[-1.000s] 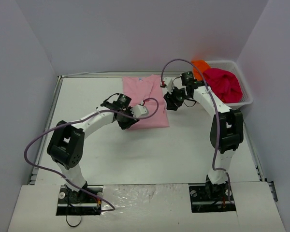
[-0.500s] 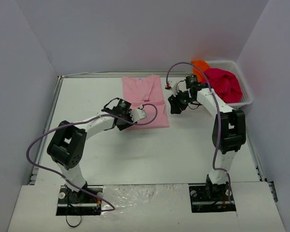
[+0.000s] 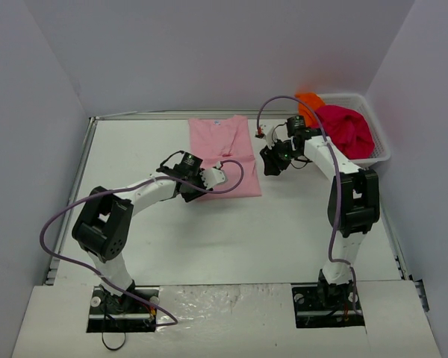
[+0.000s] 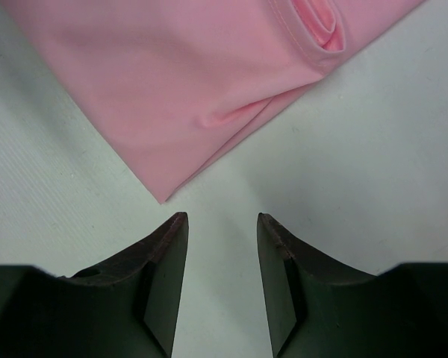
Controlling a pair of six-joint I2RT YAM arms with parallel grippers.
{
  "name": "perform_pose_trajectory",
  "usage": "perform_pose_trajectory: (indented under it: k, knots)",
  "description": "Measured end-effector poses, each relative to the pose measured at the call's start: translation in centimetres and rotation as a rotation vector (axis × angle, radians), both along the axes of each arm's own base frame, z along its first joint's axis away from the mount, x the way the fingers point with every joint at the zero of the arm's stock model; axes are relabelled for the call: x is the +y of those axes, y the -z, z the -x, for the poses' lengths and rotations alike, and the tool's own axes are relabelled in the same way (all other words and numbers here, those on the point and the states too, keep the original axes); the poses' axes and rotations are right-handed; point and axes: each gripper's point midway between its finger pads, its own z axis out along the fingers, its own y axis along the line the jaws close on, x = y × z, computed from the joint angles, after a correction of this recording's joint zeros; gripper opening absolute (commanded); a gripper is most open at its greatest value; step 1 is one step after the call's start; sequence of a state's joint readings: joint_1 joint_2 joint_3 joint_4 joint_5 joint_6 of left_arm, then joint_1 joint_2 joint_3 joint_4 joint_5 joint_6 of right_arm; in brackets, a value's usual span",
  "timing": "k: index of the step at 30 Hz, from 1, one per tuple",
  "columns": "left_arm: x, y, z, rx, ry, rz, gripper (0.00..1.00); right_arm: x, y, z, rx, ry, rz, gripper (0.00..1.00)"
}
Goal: Fold and stack the t-shirts
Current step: Grab one side of the 2/3 rectangular tshirt with both arms
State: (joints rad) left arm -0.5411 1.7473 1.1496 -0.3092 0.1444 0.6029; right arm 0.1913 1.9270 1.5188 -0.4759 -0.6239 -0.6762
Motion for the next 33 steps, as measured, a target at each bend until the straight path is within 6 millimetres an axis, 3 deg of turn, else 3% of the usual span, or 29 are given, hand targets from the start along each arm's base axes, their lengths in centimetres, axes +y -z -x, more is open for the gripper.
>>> perform_pose_trajectory:
  k: [10,18,23,26,30,33]
  knots:
    - [-0.4,0.3,0.5,0.026,0.019,0.018,0.33,0.1,0.3,-0.5,0.004,0.003,0.000,0.38]
    - [-0.2,2.8,0.8,0.078,0.018,-0.013,0.33,-0.1,1.3,-0.5,0.025,0.007,0.013,0.38]
    - [-0.5,2.7,0.4,0.070,0.017,-0.006,0.32,-0.2,1.6,-0.5,0.031,0.010,0.022,0.38]
    - [-0.6,2.7,0.4,0.072,0.015,-0.001,0.26,-0.3,1.6,-0.5,0.030,0.012,0.026,0.38]
    - [-0.6,2.9,0.5,0.088,0.007,0.017,0.04,-0.3,1.6,-0.5,0.029,0.013,0.029,0.38]
    - [-0.5,2.9,0.5,0.098,-0.001,0.030,0.02,-0.4,1.7,-0.5,0.028,0.015,0.034,0.38]
